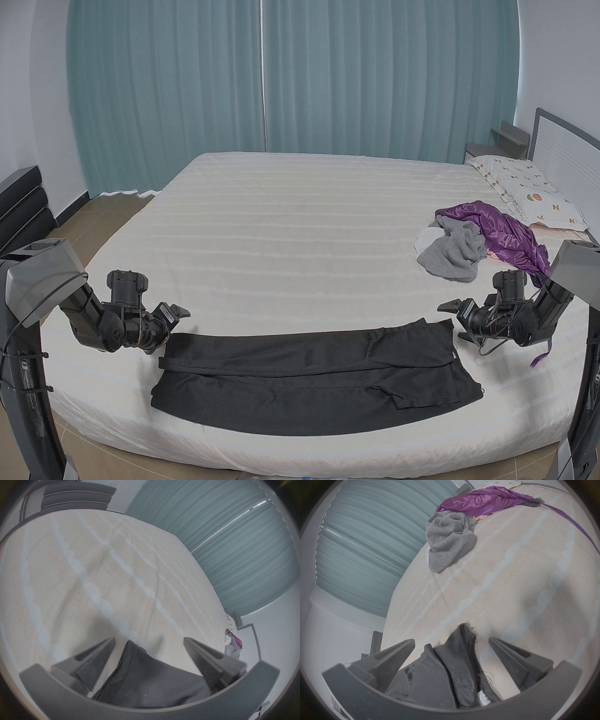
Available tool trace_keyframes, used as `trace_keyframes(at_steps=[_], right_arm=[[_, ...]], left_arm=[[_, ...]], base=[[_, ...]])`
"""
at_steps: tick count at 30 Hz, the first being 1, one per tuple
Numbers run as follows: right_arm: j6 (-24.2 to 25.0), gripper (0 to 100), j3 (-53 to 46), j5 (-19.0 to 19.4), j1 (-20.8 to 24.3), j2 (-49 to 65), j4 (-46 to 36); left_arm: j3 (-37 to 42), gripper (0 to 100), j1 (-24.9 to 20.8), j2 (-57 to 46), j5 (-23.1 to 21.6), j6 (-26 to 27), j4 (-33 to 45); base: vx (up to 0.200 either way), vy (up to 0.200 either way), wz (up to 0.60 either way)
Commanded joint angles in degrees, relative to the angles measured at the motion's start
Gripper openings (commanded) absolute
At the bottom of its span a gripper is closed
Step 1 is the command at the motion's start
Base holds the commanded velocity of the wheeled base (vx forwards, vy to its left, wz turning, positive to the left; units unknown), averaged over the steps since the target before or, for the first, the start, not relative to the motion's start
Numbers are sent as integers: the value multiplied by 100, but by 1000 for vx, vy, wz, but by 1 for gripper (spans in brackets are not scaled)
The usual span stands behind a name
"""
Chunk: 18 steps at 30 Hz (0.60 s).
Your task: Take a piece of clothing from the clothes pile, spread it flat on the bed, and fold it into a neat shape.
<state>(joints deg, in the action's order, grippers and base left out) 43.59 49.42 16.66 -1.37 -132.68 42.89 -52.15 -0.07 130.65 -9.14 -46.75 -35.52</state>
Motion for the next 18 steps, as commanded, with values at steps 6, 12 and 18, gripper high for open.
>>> trace_keyframes(at_steps=[6, 12, 18], right_arm=[[0, 100, -38, 3, 13, 41, 0], [9, 100, -64, 3, 22, 41, 0], [9, 100, -117, 3, 31, 85, 0]], left_arm=[[12, 0, 113, -39, 0, -9, -7], [-14, 0, 236, -4, 0, -36, -104], [-23, 0, 236, 137, 18, -27, -297]], base=[[0, 0, 0], [0, 0, 0], [0, 0, 0]])
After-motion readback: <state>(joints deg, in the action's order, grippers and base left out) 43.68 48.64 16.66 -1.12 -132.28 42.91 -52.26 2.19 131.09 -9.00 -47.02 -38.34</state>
